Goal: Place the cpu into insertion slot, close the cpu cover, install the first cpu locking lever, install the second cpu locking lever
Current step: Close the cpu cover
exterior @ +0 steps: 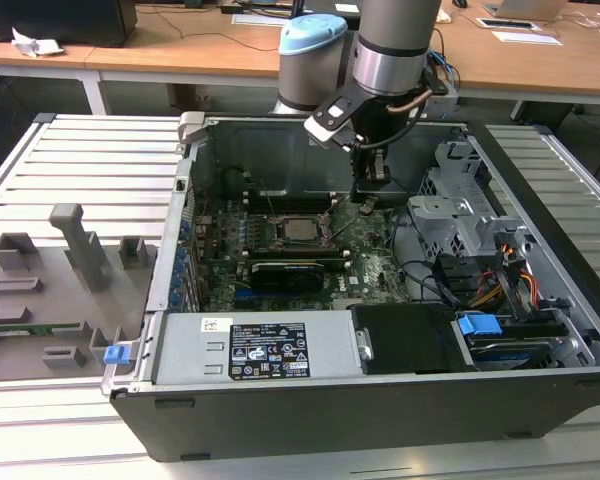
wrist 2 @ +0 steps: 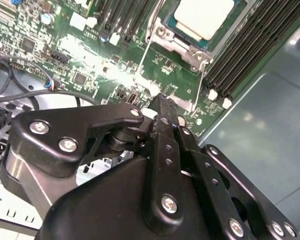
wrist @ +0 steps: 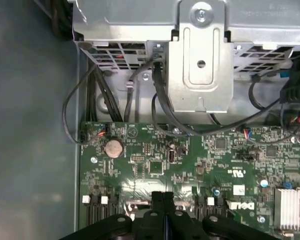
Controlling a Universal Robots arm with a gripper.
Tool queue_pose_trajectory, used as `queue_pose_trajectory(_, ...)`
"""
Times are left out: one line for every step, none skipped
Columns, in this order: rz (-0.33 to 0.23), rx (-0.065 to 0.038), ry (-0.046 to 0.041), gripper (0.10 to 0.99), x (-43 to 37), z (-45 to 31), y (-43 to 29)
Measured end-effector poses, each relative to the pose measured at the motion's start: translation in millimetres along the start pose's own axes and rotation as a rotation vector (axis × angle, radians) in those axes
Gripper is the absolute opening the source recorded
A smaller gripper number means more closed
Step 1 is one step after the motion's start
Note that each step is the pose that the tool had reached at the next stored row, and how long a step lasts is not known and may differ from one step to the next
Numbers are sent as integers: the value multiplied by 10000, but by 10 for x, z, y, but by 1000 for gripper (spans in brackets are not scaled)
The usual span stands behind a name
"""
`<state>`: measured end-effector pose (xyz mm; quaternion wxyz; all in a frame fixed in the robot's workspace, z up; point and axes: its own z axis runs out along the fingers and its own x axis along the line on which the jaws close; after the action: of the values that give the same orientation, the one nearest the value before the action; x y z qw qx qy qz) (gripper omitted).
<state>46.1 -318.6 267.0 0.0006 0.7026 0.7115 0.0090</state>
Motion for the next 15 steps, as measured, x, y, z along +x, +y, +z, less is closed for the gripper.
queue_pose_trajectory(-7, 2, 1, 110, 3, 5, 19)
queue_pose_trajectory(-19, 5, 0, 110, 6, 10, 46)
queue_pose_trajectory(-28, 7, -1, 110, 9, 13, 66)
queue_pose_trajectory(-34, 8, 1, 110, 15, 18, 86)
queue_pose_trajectory(-35, 8, 1, 110, 17, 24, 92)
queue_pose_trajectory(-36, 8, 2, 110, 18, 31, 100)
queue_pose_trajectory(-38, 9, 2, 110, 20, 43, 108)
queue_pose_trajectory(-39, 11, 0, 110, 20, 58, 116)
queue_pose_trajectory(-41, 16, 1, 110, 22, 95, 131)
queue_pose_trajectory(-44, 20, 2, 110, 22, 127, 133)
queue_pose_trajectory(-51, 21, 2, 110, 22, 138, 123)
queue_pose_trajectory(-59, 22, 1, 110, 22, 142, 107)
queue_pose_trajectory(-66, 22, 1, 110, 22, 145, 80)
queue_pose_trajectory(-72, 22, 2, 110, 23, 149, 48)
queue_pose_trajectory(-78, 22, 3, 110, 23, 151, 21)
